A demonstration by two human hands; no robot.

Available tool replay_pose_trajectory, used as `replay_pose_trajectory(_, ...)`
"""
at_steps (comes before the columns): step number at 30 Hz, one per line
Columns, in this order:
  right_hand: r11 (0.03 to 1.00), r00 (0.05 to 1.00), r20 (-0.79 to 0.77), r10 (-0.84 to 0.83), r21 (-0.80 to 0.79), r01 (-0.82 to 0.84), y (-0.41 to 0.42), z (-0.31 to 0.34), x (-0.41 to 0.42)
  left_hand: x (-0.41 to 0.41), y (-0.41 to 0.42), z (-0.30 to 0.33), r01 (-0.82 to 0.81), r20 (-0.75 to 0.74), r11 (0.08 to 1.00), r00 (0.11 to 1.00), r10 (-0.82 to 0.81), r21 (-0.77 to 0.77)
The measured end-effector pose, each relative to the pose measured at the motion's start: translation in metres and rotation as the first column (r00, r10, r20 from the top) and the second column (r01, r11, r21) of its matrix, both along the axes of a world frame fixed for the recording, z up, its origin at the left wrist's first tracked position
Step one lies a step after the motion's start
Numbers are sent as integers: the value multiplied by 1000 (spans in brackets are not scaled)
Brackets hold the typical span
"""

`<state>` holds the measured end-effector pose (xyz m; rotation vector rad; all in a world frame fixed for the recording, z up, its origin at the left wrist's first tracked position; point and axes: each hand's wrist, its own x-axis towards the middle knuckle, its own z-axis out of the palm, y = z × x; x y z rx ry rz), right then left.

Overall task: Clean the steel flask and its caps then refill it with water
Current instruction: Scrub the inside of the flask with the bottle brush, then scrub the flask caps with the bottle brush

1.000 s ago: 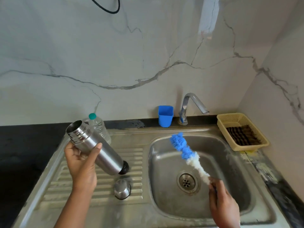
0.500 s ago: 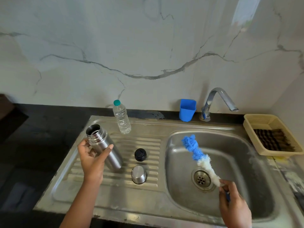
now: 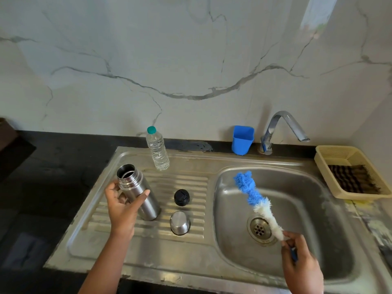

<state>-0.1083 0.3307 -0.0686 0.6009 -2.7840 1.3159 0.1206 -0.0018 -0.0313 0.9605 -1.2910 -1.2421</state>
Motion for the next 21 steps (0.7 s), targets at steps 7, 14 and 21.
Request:
replay_pose_trajectory(7,1000,1000,0,9,-5,-9,0,-7,0,0,0,-3,49,51,998,998,-47,-32)
replay_pose_trajectory(14,1000,1000,1,16,3,-16,-1,-6,3,6,42,-6,-112,359,981,919,162,-157)
replay_pose_trajectory(21,1000,1000,25,1,11,-2,0,-3,8,-19,83,-20,422,598,725,801,-18,-544)
